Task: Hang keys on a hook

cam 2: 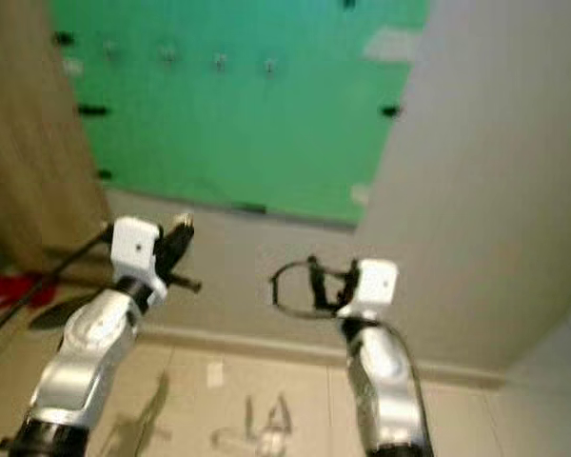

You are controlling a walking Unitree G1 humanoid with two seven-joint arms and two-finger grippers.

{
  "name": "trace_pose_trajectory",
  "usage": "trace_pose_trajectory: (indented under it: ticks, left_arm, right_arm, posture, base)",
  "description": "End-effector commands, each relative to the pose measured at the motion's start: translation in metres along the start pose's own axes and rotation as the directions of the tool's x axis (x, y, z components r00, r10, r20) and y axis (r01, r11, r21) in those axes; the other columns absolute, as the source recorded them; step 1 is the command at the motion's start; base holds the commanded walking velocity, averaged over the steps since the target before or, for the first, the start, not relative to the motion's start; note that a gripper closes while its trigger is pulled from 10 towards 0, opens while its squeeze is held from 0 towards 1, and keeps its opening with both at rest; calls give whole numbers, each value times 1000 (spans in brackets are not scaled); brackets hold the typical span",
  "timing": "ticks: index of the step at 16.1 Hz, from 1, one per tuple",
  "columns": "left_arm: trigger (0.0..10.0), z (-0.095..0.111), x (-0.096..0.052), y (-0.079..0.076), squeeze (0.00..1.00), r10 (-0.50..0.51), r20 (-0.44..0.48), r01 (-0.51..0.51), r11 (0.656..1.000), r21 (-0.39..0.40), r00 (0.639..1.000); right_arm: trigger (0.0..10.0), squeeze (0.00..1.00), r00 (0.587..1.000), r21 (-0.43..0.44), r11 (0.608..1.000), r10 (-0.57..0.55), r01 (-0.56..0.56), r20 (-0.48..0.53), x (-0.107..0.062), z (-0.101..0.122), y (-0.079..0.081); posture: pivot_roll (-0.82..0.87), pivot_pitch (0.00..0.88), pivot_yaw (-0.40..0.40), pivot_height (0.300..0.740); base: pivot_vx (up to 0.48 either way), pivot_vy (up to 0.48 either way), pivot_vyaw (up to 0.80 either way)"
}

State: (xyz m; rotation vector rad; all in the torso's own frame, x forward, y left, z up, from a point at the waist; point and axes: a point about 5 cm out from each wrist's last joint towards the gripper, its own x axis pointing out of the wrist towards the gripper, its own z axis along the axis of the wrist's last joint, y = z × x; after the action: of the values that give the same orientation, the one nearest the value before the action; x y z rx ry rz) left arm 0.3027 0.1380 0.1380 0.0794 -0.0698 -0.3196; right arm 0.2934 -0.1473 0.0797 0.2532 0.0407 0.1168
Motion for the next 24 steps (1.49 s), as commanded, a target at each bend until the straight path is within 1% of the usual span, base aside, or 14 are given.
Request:
trace_pose_trajectory:
  ticks: [1,4,6,7,8,9,11,13,14,16,17,21,23,24]
  left_arm:
    - [10000,6,2,-1,0,-15,19,15,1000,20,1000]
    - [10000,5,3,-2,0,-30,15,29,999,25,999]
    - [10000,8,3,-5,0,-57,26,56,998,41,998]
    - [10000,17,5,-7,0,-93,49,91,994,57,994]
    - [10000,24,6,-8,0,-135,58,131,989,67,989]
    - [10000,27,7,-8,0,-154,57,150,986,77,986]
    - [10000,46,14,-2,0,-203,103,198,978,64,974]
    - [10000,63,22,1,0,-249,142,239,968,80,958]
    - [10000,69,28,4,0,-278,136,266,959,103,951]
    - [10000,69,31,7,0,-281,128,269,957,105,951]
    - [10000,66,32,7,0,-281,122,270,958,98,952]
    - [10000,59,33,6,0,-282,101,275,958,80,954]
    - [10000,55,33,11,0,-257,75,250,963,100,963]
    - [10000,54,32,13,0,-255,76,248,965,87,964]
  right_arm:
    - [10000,0,1000,5,1000,-15,15,20,1,4,-1]
    - [10000,0,1000,4,1000,-10,10,14,0,2,1]
    - [10000,0,1000,-2,1000,-3,3,12,0,1,2]
    - [10000,0,1000,-5,1000,-4,4,12,0,2,1]
    - [10000,0,1000,-8,1000,-4,4,12,0,2,1]
    - [10000,0,1000,-9,1000,-3,4,12,0,2,1]
    - [10000,0,1000,-12,1000,2,-1,8,1,1,1]
    - [10000,0,1000,-12,1000,10,-9,9,2,2,3]
    - [10000,0,1000,-12,1000,14,-14,11,3,3,4]
    - [10000,0,1000,-14,1000,18,-18,16,4,4,5]
    - [10000,0,1000,-29,999,20,-19,12,4,4,5]
    - [10000,0,1000,-30,999,15,-15,0,2,1,3]
    - [10000,0,1000,-29,999,14,-13,7,2,2,3]
    - [10000,0,1000,-33,999,18,-18,9,3,2,4]
  posture:
    - [2,0,-52,740]
    - [1,0,-51,740]
    - [1,0,-52,740]
    - [2,0,-54,740]
    - [2,0,-56,740]
    - [5,0,-59,740]
    - [10,0,-65,740]
    - [11,0,-68,740]
    - [7,0,-66,740]
    - [-1,0,-60,740]
    - [-4,0,-59,740]
    - [-11,0,-56,740]
    - [-6,0,-57,740]
    - [-4,0,-59,740]
  base:
    - [431,0,0]
    - [435,0,0]
    - [439,0,0]
    - [442,0,0]
    - [442,0,0]
    - [435,0,0]
    - [0,0,0]
    - [0,0,0]
    - [0,0,0]
    - [0,0,0]
    - [0,0,0]
    - [0,0,-766]
    - [0,0,-378]
    - [0,0,0]
